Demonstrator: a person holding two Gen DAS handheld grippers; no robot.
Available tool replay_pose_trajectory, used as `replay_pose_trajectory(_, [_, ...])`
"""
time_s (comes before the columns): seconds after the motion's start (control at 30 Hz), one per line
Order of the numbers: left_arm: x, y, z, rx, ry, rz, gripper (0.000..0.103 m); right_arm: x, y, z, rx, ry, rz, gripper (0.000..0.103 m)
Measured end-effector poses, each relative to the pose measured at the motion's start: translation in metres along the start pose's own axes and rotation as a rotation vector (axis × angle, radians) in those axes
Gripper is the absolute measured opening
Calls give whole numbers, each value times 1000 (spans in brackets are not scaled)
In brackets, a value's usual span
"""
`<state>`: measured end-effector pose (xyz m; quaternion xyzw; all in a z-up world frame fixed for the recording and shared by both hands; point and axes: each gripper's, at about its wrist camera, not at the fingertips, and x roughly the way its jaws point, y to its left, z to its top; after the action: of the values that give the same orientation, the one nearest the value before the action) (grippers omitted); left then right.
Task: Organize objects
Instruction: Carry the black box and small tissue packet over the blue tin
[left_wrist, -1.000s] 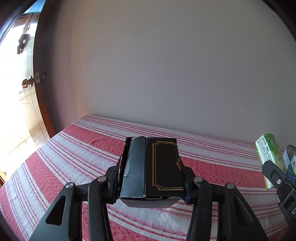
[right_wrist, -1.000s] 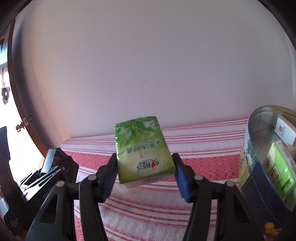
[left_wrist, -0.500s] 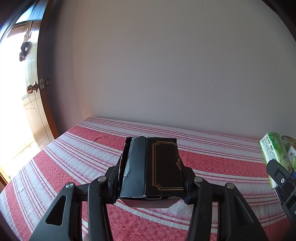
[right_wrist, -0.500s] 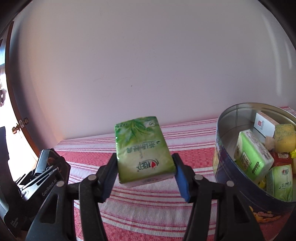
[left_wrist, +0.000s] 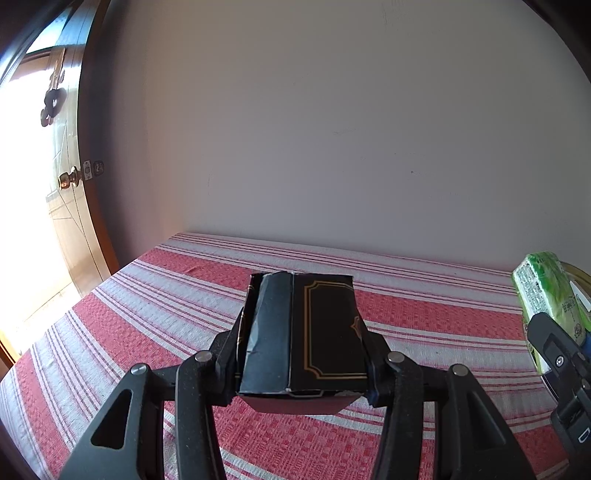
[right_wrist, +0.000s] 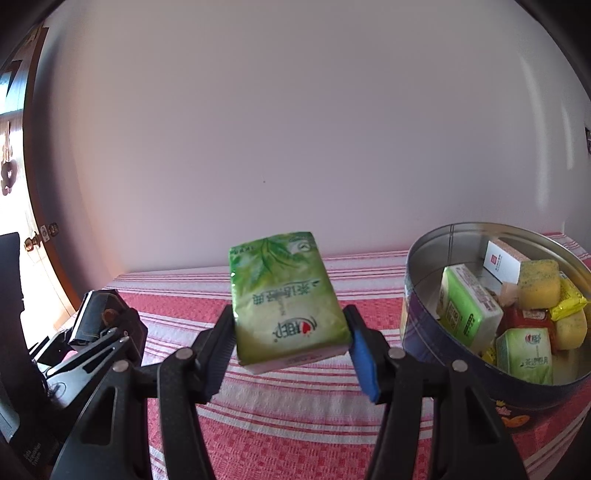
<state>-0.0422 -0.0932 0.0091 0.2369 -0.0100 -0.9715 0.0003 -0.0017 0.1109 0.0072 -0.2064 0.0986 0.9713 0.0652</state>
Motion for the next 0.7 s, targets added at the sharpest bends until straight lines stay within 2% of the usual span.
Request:
replay_pose_trajectory(0.13, [-3,-2,-3,-9,7,-2,52,0,12,-6,4,3,-2,58])
replay_pose_trajectory(0.5, [-16,-10,-9,-18,-2,8,52,-17,13,-16,3,3,-6,58])
replay_pose_trajectory(0.7, [-23,-15,-14,-21,3,4,52,-12,-4,-16,2,3,-10,58])
